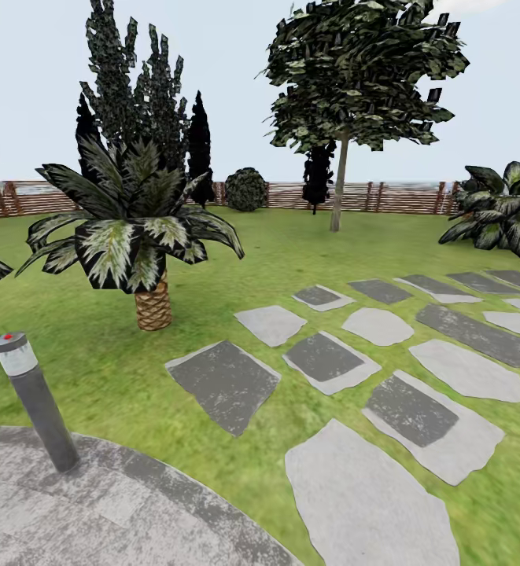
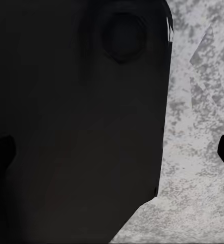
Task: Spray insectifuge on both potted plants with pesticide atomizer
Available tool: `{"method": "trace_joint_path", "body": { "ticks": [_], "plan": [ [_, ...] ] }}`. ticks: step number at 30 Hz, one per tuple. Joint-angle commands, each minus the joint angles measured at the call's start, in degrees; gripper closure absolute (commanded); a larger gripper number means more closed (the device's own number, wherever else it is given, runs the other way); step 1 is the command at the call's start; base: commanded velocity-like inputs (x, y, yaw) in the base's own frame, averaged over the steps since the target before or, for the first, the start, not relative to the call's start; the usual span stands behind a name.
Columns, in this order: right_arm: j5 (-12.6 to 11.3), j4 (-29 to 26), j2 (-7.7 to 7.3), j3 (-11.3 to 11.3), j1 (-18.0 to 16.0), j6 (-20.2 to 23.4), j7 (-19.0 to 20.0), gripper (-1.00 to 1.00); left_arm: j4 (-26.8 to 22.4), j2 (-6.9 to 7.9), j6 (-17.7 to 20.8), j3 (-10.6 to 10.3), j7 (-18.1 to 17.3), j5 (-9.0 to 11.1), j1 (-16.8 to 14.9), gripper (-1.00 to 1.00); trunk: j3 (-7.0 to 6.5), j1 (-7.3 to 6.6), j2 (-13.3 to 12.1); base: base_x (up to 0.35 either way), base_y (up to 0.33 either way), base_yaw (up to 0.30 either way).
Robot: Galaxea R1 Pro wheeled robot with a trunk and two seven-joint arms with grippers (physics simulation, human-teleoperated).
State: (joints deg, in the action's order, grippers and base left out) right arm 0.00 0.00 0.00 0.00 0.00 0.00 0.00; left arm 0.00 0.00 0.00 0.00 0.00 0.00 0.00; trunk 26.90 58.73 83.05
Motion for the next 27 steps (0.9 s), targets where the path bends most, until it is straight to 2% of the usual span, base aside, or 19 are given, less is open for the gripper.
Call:
{"method": "trace_joint_path", "body": {
  "ticks": [1, 5, 8, 15, 27],
  "plan": [
    [0.0, -0.1, 0.17, 0.1, 0.1, -0.1, -0.3, -1.00, 0.0, -0.09, -0.1, 0.1, -0.1, -0.1, 0.0, -1.00, 0.03, 0.00, 0.0, 0.000, 0.000, 0.000],
    [0.1, -0.1, 0.13, 0.1, 0.1, -0.1, -0.3, -1.00, 0.1, -0.09, -0.1, 0.1, -0.1, -0.1, 0.0, -1.00, 0.03, 0.00, 0.0, 0.000, 0.000, 0.000],
    [0.0, -1.1, 0.98, 0.1, -0.4, -0.1, -0.2, -1.00, -0.2, -0.09, -0.2, 0.1, -0.1, -0.1, 0.0, -1.00, 0.03, 0.00, 0.0, 0.000, 0.000, 0.000],
    [0.0, -3.3, 1.13, 0.0, -0.8, -0.2, -0.3, -1.00, -0.3, -0.09, -0.4, 0.1, -0.1, 0.0, 0.0, -1.00, 0.03, 0.00, 0.0, 0.000, 0.000, 0.000],
    [0.0, -6.2, 1.02, 0.0, -0.9, -3.1, -0.3, -1.00, -1.1, -0.16, -4.2, -0.1, -0.1, -0.1, -0.1, -1.00, 0.03, 0.00, 0.0, 0.000, 0.000, 0.000]
  ]
}}
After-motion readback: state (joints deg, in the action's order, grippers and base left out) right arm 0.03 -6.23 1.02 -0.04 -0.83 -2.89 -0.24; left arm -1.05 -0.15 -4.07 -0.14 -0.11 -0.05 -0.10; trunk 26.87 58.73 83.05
